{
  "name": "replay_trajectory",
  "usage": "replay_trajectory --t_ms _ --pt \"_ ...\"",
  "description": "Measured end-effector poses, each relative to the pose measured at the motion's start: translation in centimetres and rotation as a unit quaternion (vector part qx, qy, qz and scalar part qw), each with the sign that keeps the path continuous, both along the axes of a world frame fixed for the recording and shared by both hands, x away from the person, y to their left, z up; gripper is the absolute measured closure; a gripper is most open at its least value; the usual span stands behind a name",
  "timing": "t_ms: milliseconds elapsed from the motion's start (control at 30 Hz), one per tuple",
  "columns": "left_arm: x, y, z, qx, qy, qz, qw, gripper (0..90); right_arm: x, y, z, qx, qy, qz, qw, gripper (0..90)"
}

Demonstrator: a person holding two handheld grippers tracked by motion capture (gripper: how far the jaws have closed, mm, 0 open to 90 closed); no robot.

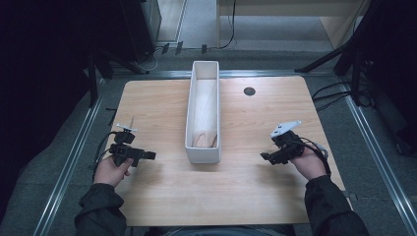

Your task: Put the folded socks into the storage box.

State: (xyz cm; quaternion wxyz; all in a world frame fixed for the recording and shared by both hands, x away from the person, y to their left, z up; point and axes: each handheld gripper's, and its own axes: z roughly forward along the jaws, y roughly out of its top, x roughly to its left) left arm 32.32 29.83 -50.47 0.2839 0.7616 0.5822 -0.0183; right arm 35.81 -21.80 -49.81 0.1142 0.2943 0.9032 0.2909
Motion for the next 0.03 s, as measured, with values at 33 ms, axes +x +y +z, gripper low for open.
replay_trajectory --t_ms 33 --pt "0.00 0.00 0.00 0.000 0.000 0.000 1.0000 32.2 0.00 0.00 0.01 -0.001 -0.002 0.003 1.0000 23.4"
